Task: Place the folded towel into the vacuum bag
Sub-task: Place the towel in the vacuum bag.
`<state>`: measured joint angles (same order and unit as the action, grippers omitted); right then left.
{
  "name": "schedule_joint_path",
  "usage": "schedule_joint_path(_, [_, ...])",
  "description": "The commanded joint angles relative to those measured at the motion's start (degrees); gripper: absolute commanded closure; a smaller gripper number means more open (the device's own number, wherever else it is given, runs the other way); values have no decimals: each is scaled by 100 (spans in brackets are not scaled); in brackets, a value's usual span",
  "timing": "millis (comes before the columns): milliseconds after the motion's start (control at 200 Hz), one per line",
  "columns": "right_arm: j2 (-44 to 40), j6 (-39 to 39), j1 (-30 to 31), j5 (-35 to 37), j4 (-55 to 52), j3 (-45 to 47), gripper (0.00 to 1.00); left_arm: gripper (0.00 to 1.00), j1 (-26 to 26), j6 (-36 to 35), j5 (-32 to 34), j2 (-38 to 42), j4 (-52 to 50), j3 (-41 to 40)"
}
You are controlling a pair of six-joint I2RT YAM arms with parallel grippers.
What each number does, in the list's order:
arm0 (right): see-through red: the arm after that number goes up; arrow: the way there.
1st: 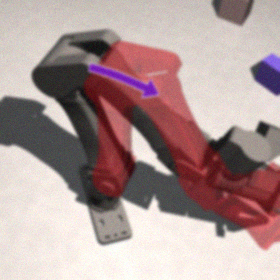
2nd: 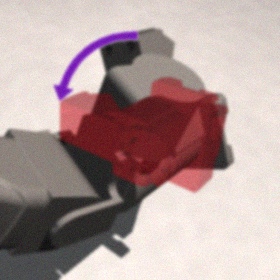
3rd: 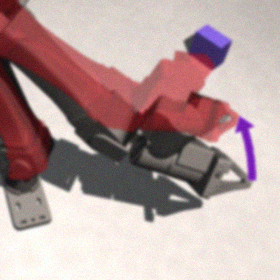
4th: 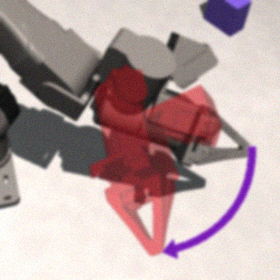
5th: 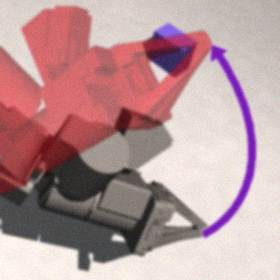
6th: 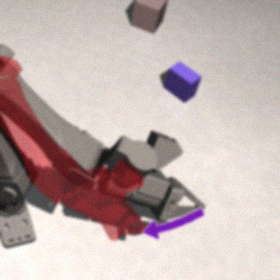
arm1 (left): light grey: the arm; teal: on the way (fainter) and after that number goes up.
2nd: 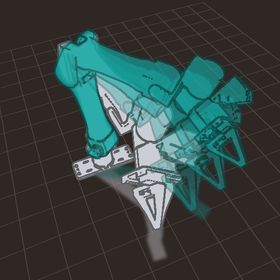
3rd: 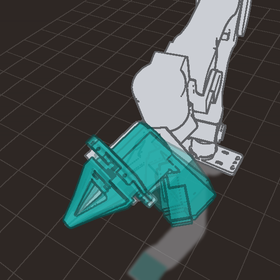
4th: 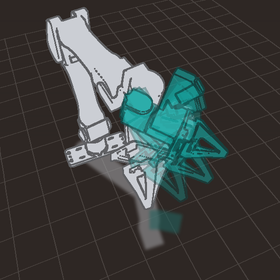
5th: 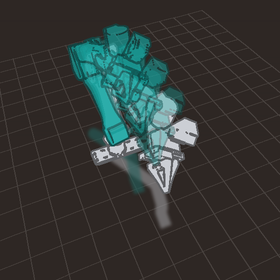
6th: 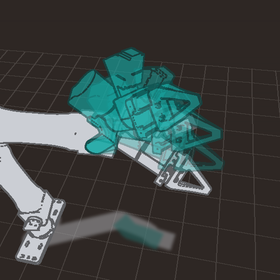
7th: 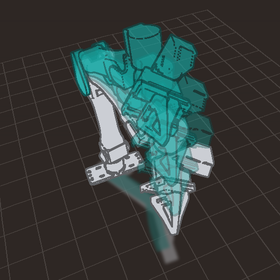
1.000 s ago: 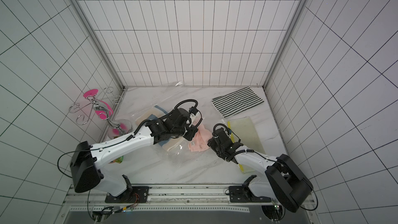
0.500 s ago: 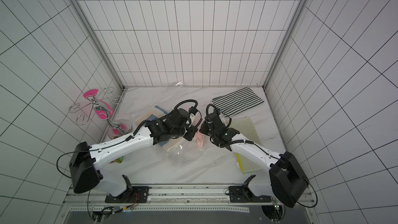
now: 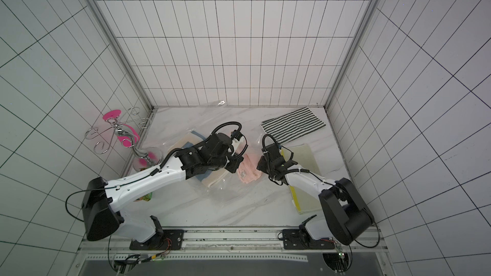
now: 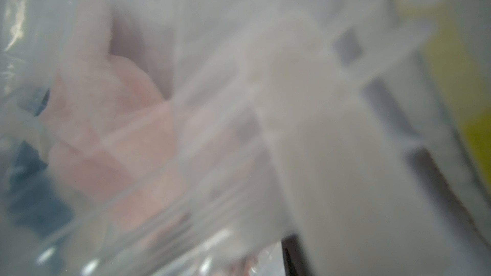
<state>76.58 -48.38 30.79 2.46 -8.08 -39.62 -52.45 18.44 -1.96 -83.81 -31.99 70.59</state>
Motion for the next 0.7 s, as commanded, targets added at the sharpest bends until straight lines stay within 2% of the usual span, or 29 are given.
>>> schedule_joint_path(0, [-716, 594, 48, 407, -1202, -128, 38, 100, -11, -14, 45, 207, 225, 96])
schedule_joint_path(50, [-969, 660, 104, 452, -1645, -191, 39, 100, -11, 20, -3, 205, 275, 104])
schedule_joint_path(95, [-1205, 558, 299, 389, -1779, -103, 45, 100, -13, 78, -60, 202, 319, 104])
schedule_joint_path(120, [-1293, 379, 431, 347, -1686, 10, 52, 100, -12, 117, -85, 199, 336, 117])
schedule_joint_path(150, [-1369, 125, 613, 217, -1384, 200, 65, 100, -12, 166, -115, 181, 357, 125])
schedule_joint_path(215, [-1289, -516, 969, -10, -194, 648, 88, 100, -11, 230, -176, 137, 374, 181])
schedule_joint_path(280, [-943, -852, 1240, 160, 781, 761, 98, 100, -14, 253, -235, 87, 353, 259])
schedule_joint_path(420, [178, -1249, 1375, 657, 2685, 645, 99, 100, -20, 281, -291, 75, 177, 328])
schedule_joint_path(490, [782, -1439, 1337, 929, 3707, 678, 95, 100, -29, 295, -273, 106, 136, 318])
schedule_joint_path(560, [1384, -1623, 1215, 1098, 4057, 491, 86, 100, -40, 275, -184, 128, 97, 324])
schedule_joint_path(645, [2016, -1885, 1012, 746, 4304, 184, 70, 100, -54, 257, -146, 130, 79, 300])
schedule_joint_path(700, [2323, -2060, 930, 503, 4381, 62, 63, 100, -64, 253, -154, 113, 78, 285])
